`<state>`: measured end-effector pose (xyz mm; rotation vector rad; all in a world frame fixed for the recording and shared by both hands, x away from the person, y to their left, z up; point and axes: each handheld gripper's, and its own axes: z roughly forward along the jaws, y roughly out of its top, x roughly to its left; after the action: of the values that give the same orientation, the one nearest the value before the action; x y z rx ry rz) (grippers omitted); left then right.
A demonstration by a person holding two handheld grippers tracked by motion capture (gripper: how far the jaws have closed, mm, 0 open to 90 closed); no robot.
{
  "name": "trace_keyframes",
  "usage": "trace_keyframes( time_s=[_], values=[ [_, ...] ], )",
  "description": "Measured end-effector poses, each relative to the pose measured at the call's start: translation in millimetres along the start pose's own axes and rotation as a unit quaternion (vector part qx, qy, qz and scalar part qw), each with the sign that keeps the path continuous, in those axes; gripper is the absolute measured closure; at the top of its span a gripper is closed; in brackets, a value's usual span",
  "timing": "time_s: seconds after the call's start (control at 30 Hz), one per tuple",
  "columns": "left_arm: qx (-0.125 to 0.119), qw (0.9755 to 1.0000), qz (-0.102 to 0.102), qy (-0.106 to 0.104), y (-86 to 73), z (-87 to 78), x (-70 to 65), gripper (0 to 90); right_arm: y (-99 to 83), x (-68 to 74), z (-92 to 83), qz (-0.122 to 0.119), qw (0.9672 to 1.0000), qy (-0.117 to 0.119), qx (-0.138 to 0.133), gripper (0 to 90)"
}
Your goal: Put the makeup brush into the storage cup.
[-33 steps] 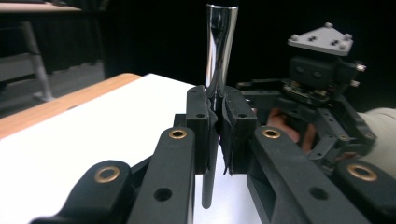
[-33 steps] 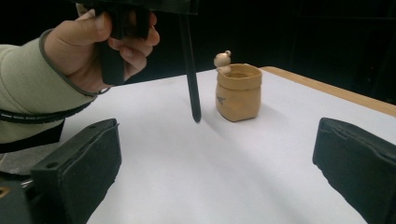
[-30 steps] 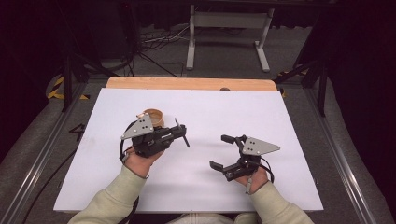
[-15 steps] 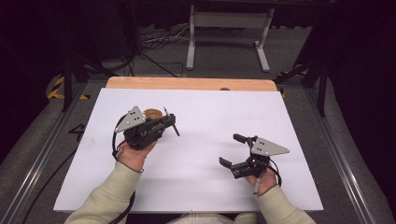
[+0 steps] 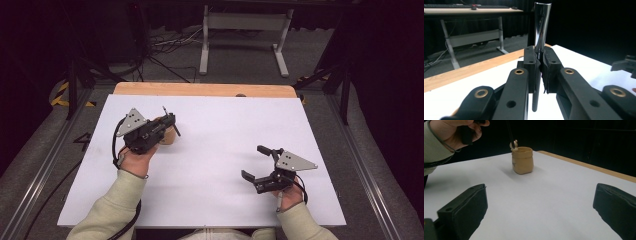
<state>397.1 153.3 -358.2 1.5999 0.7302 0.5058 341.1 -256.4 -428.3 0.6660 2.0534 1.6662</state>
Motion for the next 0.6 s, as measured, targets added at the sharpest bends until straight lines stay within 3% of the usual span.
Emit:
trace_keyframes(
  time_s=[0.17,0.6],
  values=[
    [-0.001,0.9995,0.007,0.03,0.0,-0.1,4.7,83.0,-0.7,-0.9,-5.5,0.001,0.9999,-0.01,0.001,0.0],
    [-0.003,0.9967,0.004,0.081,-0.6,1.1,16.6,83.0,-6.0,-6.3,-20.7,0.01,0.9991,-0.038,-0.013,0.0]
  ],
)
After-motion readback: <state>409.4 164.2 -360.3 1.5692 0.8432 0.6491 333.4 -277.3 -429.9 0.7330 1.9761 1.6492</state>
